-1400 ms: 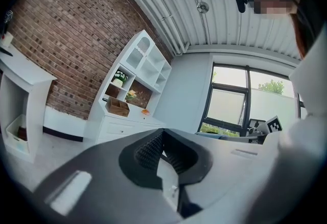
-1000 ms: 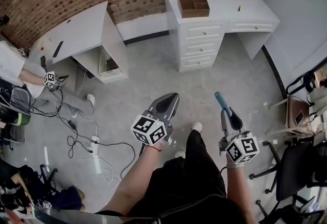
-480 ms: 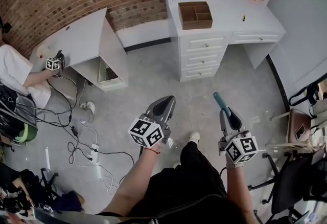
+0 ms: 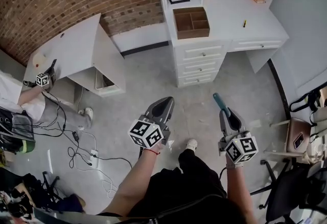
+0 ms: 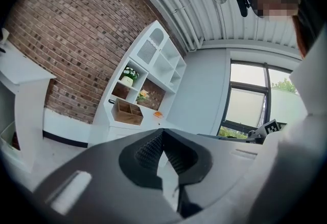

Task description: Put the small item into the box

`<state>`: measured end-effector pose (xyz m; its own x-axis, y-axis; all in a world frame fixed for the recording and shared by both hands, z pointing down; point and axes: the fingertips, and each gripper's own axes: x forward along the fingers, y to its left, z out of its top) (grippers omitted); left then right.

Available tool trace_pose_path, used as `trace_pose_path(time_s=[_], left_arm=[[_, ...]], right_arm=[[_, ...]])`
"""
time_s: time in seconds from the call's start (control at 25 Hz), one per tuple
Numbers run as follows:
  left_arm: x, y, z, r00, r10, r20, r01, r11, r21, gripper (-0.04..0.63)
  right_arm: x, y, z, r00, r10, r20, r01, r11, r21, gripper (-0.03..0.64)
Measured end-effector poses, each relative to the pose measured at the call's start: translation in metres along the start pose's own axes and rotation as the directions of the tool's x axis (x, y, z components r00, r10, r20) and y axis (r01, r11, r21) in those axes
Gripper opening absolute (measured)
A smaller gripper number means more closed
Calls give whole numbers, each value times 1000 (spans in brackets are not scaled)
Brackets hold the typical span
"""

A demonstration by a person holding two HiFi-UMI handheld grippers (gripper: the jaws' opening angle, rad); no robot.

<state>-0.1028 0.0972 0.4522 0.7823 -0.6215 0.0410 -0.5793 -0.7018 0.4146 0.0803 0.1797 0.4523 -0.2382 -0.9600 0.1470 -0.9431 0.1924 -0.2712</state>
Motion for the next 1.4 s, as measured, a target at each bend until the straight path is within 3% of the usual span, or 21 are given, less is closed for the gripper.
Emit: trace_pose_path(time_s=[0.6,1.08,1.4], left_arm=[[102,35,16,999,31,32,-31,1000,0,2],[132,55,21,998,65,14,-65,998,5,2],[171,74,29,998,57,7,-57,998,6,2]], right_arm=[[80,-76,27,999,45,-14,-45,999,-18,69],[116,-93,25,996,85,-41,-85,996,15,69],[148,-119,37,997,69,-33,-69,997,17,69]])
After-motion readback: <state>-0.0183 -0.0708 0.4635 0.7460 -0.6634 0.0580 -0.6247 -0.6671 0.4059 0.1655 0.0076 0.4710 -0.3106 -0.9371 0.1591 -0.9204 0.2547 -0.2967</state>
